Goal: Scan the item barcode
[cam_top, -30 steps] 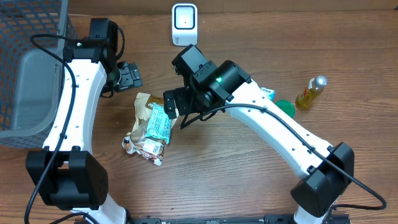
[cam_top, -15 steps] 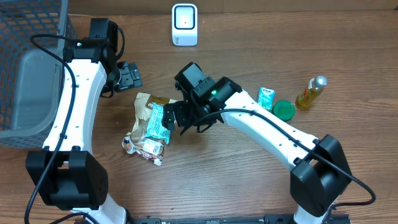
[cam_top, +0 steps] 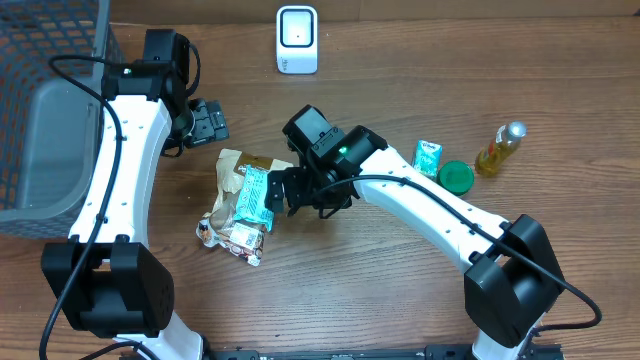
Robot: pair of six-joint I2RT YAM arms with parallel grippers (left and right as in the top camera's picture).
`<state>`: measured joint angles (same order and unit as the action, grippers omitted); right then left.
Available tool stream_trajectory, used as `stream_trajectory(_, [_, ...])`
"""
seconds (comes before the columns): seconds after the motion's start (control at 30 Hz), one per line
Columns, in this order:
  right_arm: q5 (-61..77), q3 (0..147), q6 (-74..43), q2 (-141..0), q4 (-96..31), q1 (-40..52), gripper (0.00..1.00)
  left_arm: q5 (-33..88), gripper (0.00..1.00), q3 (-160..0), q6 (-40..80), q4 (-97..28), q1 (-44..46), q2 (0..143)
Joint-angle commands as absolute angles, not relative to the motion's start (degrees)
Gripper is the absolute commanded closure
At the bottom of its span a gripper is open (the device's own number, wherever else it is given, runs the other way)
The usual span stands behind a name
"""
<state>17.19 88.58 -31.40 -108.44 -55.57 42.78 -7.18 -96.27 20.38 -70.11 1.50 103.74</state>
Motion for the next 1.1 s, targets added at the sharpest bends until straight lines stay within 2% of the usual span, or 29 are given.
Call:
stream_trajectory(0.0, [16.43, 89.38, -32.84, -107.22, -55.86, 42.81, 0.00, -7.90, 0.00, -97.19, 19.70, -70.06, 1.93, 103.79])
stream_trajectory(0.3, [12.03, 88.95, -33.08, -106.83, -52.12, 42.81, 0.00, -7.90, 0.00, -97.19, 19.70, -70.04, 1.93, 103.79])
stream_trajectory(0.67, [11.99, 79.31, -43.81, -106.85, -36.60, 42.81, 0.00, -7.88, 0.00, -97.19, 19.70, -70.06, 1.93, 103.81])
stream_trajectory(1.07, [12.01, 72.79, -45.47, -106.85, -24.64, 42.81, 0.00, -7.90, 0.00, -97.19, 19.70, -70.06, 1.93, 103.81])
